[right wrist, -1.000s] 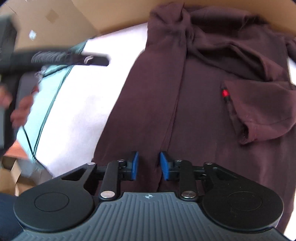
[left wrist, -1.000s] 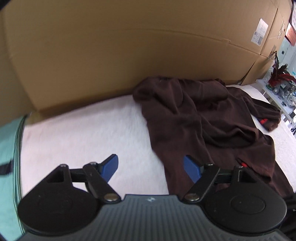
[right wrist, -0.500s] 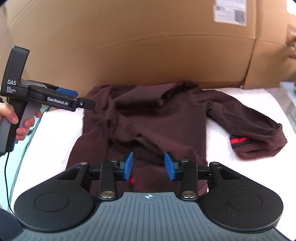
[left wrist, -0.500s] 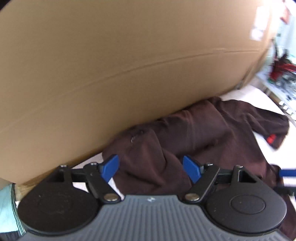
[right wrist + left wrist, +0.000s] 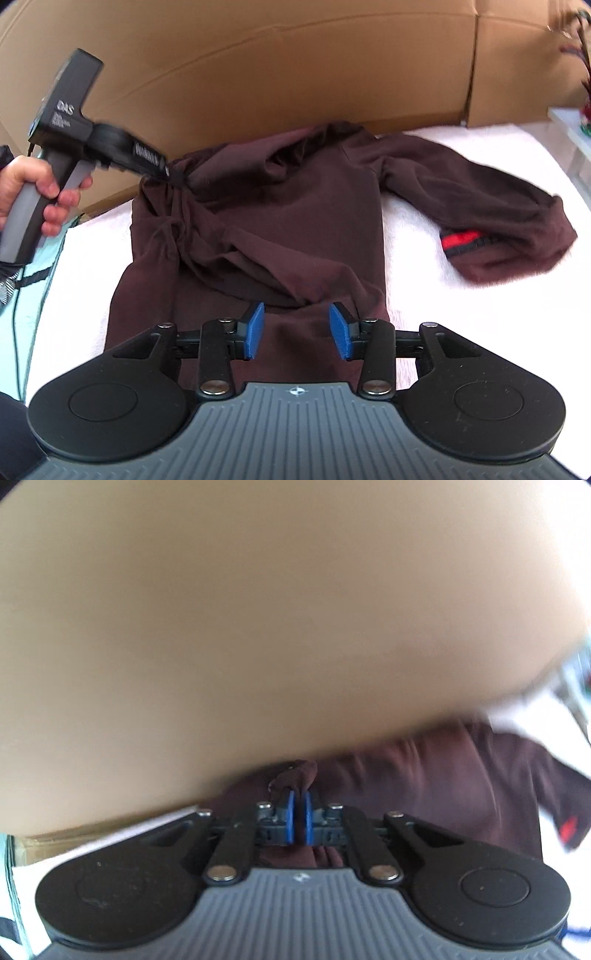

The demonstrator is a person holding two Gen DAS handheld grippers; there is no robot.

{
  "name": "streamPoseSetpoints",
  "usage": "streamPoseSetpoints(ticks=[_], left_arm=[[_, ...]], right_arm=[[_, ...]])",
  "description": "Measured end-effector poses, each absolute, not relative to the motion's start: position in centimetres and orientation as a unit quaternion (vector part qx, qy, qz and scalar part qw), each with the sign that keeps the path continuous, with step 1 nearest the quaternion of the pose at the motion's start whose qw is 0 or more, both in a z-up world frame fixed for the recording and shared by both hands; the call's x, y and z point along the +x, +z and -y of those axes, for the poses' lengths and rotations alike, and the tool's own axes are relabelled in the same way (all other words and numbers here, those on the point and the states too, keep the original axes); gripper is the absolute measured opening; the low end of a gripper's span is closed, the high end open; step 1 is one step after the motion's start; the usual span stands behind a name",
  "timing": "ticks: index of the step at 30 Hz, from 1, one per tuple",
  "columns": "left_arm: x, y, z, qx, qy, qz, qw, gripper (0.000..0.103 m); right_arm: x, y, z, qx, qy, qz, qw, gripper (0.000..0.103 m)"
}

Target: Fold clothes

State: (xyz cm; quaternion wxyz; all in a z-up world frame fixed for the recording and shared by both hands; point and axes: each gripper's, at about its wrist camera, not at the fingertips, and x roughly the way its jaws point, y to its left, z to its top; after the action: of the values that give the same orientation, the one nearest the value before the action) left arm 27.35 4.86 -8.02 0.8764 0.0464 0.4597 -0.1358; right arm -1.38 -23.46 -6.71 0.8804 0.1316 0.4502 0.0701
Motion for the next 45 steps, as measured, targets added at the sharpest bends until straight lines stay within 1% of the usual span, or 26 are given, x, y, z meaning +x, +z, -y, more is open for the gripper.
streamPoseSetpoints(ticks=[6, 10, 11, 13, 15, 16, 18, 21, 24, 29, 32, 33, 34, 35, 36, 38, 43, 44, 45], left_arm=[[28.7, -8.9, -6.2, -0.016, -0.106, -0.464, 0.879, 0.003], [27.9, -8.8, -6.2, -0.022, -0.109, -0.455, 0.884, 0.003], [27.7, -8.6, -6.2, -0.021, -0.113, -0.452, 0.885, 0.005], [27.2, -7.9, -6.4, -0.018, -0.117, -0.447, 0.887, 0.016], [26.6, -7.0, -6.9, -0.016, -0.120, -0.446, 0.887, 0.052], [26.2, -6.5, -7.1, -0.014, -0.121, -0.446, 0.887, 0.054], [25.4, -5.6, -7.7, -0.006, -0.131, -0.453, 0.882, 0.054], [24.9, -5.3, -7.8, -0.003, -0.139, -0.494, 0.858, 0.053], [24.4, -6.7, -6.7, -0.016, -0.155, -0.541, 0.827, 0.053], [25.3, -10.4, -3.8, -0.022, -0.136, -0.575, 0.806, 0.053], [25.7, -11.5, -3.2, -0.034, -0.120, -0.586, 0.801, 0.052], [25.8, -11.7, -3.1, -0.036, -0.117, -0.585, 0.801, 0.045], [25.9, -11.8, -3.3, -0.039, -0.115, -0.583, 0.803, 0.035], [25.9, -11.7, -3.4, -0.044, -0.119, -0.580, 0.804, 0.008], [25.9, -11.6, -3.5, -0.050, -0.119, -0.577, 0.807, 0.002], [26.0, -11.1, -3.8, -0.061, -0.120, -0.568, 0.812, 0.000], [26.2, -9.4, -4.3, -0.081, -0.127, -0.550, 0.821, 0.000], [26.3, -9.0, -4.2, -0.083, -0.129, -0.547, 0.823, 0.000], [26.5, -8.6, -4.3, -0.087, -0.131, -0.541, 0.826, 0.000]], right_arm=[[-2.6, -7.4, 23.5, 0.189, 0.099, -0.479, 0.851, 0.043], [-3.7, -7.6, 23.2, 0.208, 0.099, -0.497, 0.837, 0.043], [-3.9, -7.6, 23.2, 0.202, 0.090, -0.498, 0.839, 0.043], [-4.0, -7.6, 23.3, 0.194, 0.076, -0.498, 0.841, 0.043], [-3.8, -7.6, 23.4, 0.200, 0.075, -0.501, 0.839, 0.043], [-3.7, -7.7, 23.4, 0.199, 0.070, -0.502, 0.838, 0.043], [-3.5, -7.7, 23.3, 0.196, 0.061, -0.502, 0.840, 0.043], [-3.4, -7.5, 23.6, 0.200, 0.053, -0.491, 0.846, 0.043], [-3.1, -7.7, 23.7, 0.204, 0.054, -0.491, 0.845, 0.043], [-2.5, -7.7, 23.5, 0.198, 0.060, -0.490, 0.847, 0.043], [-2.7, -7.6, 23.4, 0.191, 0.052, -0.490, 0.849, 0.043], [-2.9, -7.5, 23.4, 0.189, 0.049, -0.490, 0.849, 0.043], [-3.1, -7.4, 23.4, 0.190, 0.043, -0.490, 0.850, 0.043], [-3.3, -7.3, 23.5, 0.191, 0.037, -0.489, 0.851, 0.043], [-3.5, -7.2, 23.6, 0.188, 0.027, -0.486, 0.853, 0.043], [-3.8, -7.0, 23.6, 0.178, 0.007, -0.477, 0.860, 0.043], [-2.9, -6.8, 24.2, 0.178, -0.023, -0.464, 0.868, 0.044], [-2.6, -6.8, 24.1, 0.179, -0.024, -0.461, 0.869, 0.048], [-2.3, -6.7, 24.1, 0.180, -0.026, -0.459, 0.870, 0.059]])
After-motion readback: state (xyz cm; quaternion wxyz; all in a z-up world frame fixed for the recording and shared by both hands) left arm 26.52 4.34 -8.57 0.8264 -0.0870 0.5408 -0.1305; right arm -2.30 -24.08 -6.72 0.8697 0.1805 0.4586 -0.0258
